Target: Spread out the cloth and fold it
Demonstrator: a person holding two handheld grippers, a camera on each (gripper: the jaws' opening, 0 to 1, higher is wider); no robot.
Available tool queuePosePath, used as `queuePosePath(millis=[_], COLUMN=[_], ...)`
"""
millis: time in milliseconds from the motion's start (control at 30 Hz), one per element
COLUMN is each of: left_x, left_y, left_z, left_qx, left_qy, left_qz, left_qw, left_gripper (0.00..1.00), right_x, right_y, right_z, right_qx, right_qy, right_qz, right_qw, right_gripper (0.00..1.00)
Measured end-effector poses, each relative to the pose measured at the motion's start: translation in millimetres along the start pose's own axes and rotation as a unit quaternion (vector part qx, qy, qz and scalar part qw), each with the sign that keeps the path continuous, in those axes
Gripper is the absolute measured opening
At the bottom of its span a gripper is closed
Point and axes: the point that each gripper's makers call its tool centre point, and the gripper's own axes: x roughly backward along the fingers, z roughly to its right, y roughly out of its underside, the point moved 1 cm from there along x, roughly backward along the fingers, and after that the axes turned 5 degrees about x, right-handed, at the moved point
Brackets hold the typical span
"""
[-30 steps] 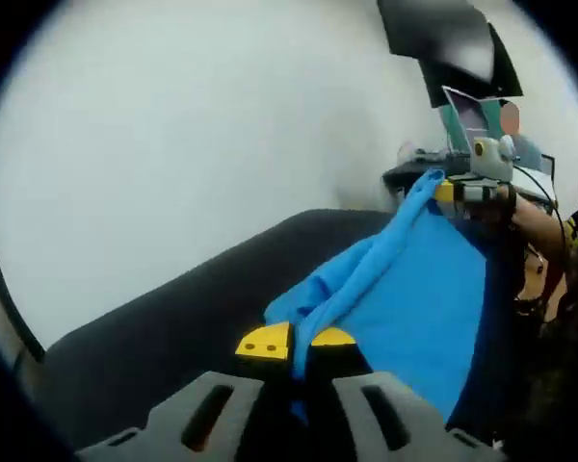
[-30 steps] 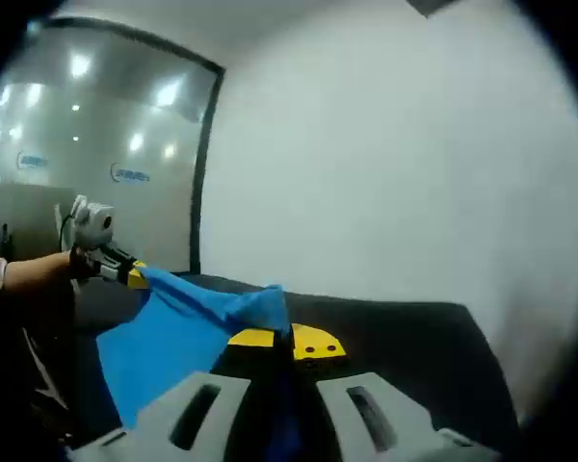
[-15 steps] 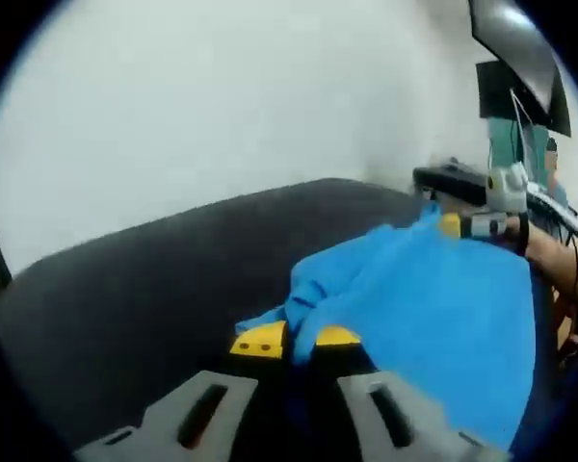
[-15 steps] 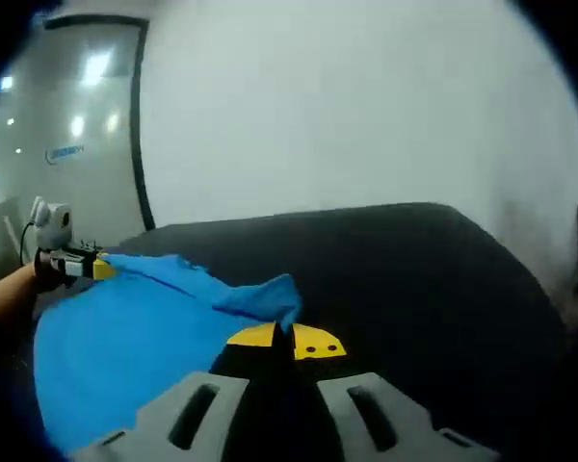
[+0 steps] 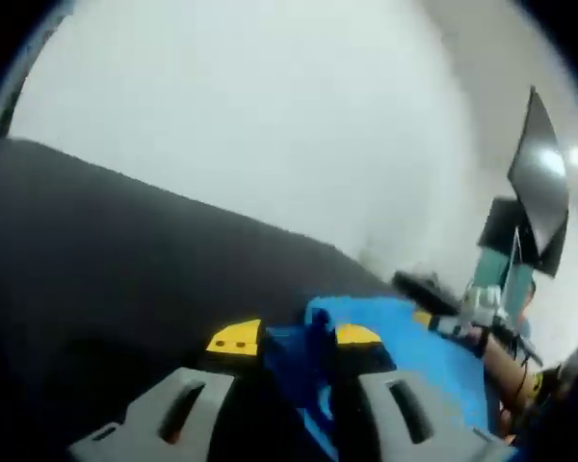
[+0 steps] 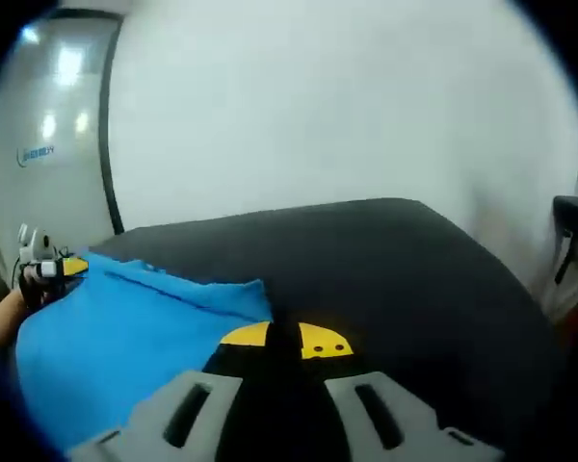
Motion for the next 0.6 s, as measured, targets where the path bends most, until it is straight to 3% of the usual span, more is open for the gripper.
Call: queuePosePath(millis=[67, 133, 200, 267, 367, 433, 467, 533, 600], left_x=[1, -4, -7, -6, -4, -2, -1, 2, 1], left_y=[2.1, 7.4, 13.0, 14.3, 7.9, 3.3, 4.1, 3.4, 17.6], left_z=[-19.9, -22.8, -11.5, -7.1, -1.5, 10.1, 19.2, 42.6, 60.9], left_qx=[-0.024, -0.069, -0.097, -0.097, -0.073, -0.075, -0.087, -0.134, -0.177], left_qy=[-0.060, -0.081, -0.062, -0.056, -0.038, 0.000, 0.023, 0.072, 0.110], left_qz=[-0.008, -0.020, -0.028, -0.029, -0.015, -0.003, -0.003, 0.009, -0.014], left_qw=[0.9979, 0.9941, 0.9929, 0.9933, 0.9965, 0.9972, 0.9960, 0.9883, 0.9780], left_gripper=[0.20, 0.21, 0.21, 0.21, 0.22, 0.22, 0.22, 0.22, 0.22], right_x=[1, 2, 4, 9, 16, 21, 24, 23, 18], right_y=[-2.8, -3.7, -7.7, -16.7, -28.7, -35.5, -38.8, -39.1, -35.7], right_z=[5, 10, 15, 25, 32, 33, 27, 14, -3], right_qx=[-0.026, -0.037, -0.047, -0.066, -0.157, -0.202, -0.207, -0.141, -0.076], right_qy=[0.002, 0.003, 0.007, 0.019, 0.000, -0.019, -0.038, -0.054, -0.064], right_qz=[0.010, 0.013, 0.030, 0.065, 0.109, 0.131, 0.136, 0.131, 0.110], right_qw=[0.9996, 0.9992, 0.9984, 0.9956, 0.9815, 0.9703, 0.9681, 0.9798, 0.9889], right_gripper=[0.11, 0.14, 0.18, 0.15, 0.15, 0.13, 0.08, 0.07, 0.07])
